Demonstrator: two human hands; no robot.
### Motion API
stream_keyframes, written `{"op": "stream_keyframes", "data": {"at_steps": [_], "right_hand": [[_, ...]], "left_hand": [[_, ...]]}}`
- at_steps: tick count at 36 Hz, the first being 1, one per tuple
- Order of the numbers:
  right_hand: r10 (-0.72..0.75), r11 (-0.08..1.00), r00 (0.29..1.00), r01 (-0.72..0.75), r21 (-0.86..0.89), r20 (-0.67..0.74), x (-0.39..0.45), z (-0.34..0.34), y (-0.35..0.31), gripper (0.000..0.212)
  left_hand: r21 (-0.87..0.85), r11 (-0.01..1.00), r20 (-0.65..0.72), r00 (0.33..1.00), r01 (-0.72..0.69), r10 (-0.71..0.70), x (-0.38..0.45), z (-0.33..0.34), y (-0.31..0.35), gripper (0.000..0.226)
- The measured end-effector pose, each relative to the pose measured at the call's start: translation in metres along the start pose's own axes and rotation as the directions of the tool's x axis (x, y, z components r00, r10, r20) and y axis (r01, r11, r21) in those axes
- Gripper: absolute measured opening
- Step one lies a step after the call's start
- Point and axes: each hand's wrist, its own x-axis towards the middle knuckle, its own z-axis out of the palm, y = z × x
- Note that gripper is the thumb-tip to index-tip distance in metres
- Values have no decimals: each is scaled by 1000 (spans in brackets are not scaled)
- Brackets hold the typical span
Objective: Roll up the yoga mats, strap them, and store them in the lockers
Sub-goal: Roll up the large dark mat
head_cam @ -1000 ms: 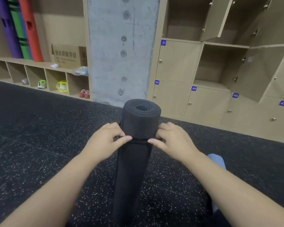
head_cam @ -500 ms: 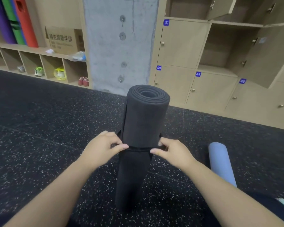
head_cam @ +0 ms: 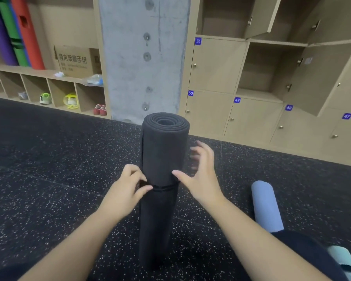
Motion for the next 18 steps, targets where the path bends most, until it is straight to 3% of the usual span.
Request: {"op": "stream_keyframes", "data": {"at_steps": [2, 6, 11, 15, 18], "right_hand": [[-76, 995, 995, 79, -53, 64, 11, -6, -15, 86], [-152, 984, 985, 158, -77, 76, 32, -16, -38, 96], [-175, 970, 963, 204, -129, 204, 67, -22, -47, 92], [-153, 974, 952, 191, -122, 264, 94, -13, -41, 71], [-123, 985, 968, 146, -91, 218, 119, -3, -24, 60]], "left_hand": [[16, 1000, 1, 1000, 0, 0, -2, 1, 1, 32], [-233, 968, -97, 988, 94, -120, 6, -11, 14, 59], [-140, 983, -215, 973, -119, 88, 45, -47, 38, 110], [-131, 986, 31, 994, -101, 106, 96, -66, 54, 116], [-191, 978, 115, 987, -90, 114, 135, -59, 50, 100]]}}
